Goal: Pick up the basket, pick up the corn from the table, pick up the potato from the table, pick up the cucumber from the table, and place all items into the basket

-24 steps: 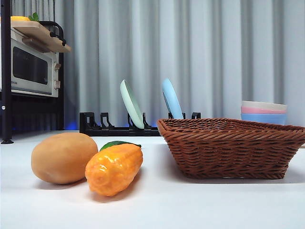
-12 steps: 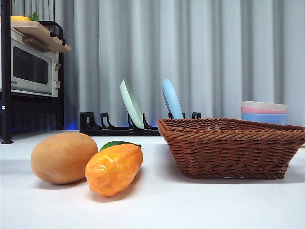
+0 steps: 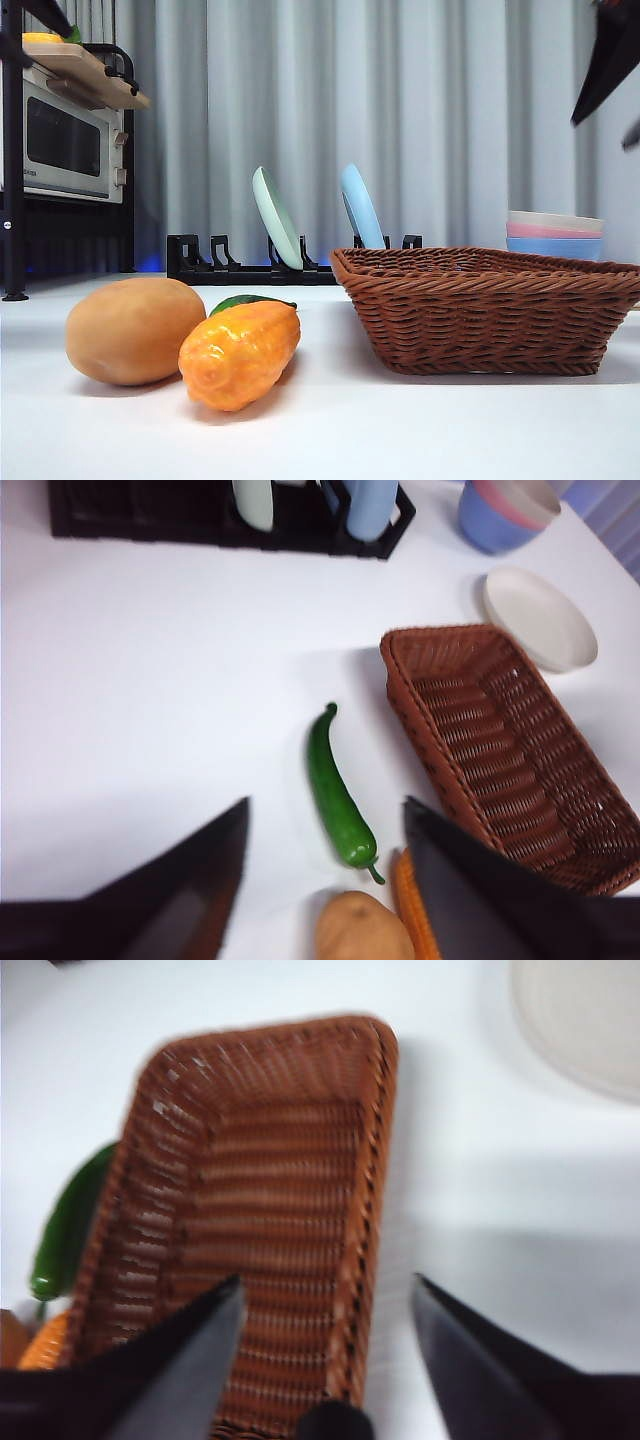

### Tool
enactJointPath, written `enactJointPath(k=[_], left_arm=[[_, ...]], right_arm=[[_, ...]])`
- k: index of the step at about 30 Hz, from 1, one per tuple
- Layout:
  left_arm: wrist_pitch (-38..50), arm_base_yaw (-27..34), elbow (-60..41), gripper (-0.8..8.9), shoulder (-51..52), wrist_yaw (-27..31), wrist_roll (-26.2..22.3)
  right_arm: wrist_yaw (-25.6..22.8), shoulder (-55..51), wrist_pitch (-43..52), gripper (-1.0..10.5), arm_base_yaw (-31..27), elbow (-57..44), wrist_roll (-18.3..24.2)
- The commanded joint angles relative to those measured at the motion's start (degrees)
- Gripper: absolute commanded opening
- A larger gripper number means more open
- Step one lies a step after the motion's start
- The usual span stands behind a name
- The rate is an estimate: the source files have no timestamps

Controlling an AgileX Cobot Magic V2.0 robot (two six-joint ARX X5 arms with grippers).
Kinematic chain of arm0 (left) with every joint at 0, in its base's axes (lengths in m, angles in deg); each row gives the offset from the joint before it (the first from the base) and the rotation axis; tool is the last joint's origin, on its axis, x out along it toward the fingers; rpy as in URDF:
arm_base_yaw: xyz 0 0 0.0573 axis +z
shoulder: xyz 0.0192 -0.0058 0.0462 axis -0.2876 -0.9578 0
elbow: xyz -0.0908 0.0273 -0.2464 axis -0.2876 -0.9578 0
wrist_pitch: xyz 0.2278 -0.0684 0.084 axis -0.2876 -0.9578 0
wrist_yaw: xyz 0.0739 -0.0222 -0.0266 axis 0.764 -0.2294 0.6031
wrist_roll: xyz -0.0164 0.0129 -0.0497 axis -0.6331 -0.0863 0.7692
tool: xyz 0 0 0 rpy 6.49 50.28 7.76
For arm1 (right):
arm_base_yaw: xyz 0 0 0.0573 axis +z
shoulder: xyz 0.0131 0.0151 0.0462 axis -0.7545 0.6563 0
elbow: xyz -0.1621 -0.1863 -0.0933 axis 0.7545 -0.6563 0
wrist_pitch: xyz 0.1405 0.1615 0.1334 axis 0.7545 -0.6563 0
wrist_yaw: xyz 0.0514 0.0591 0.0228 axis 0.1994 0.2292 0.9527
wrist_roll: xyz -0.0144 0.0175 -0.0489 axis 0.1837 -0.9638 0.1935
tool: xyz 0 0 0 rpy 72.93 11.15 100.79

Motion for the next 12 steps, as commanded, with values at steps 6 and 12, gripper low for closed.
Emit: enactJointPath(k=[6, 12], left_arm=[[0.5, -2.16, 0.13, 3.15, -0.85, -0.2, 0.33], [2.05, -3.5, 0.13, 3.15, -0.85, -0.04, 0.35]], right_arm=[[0.11, 12.44, 4.85, 3.5, 0.92, 0.31, 2.86], [0.17, 21.7, 10.23, 3.4, 2.4, 0.33, 2.89]])
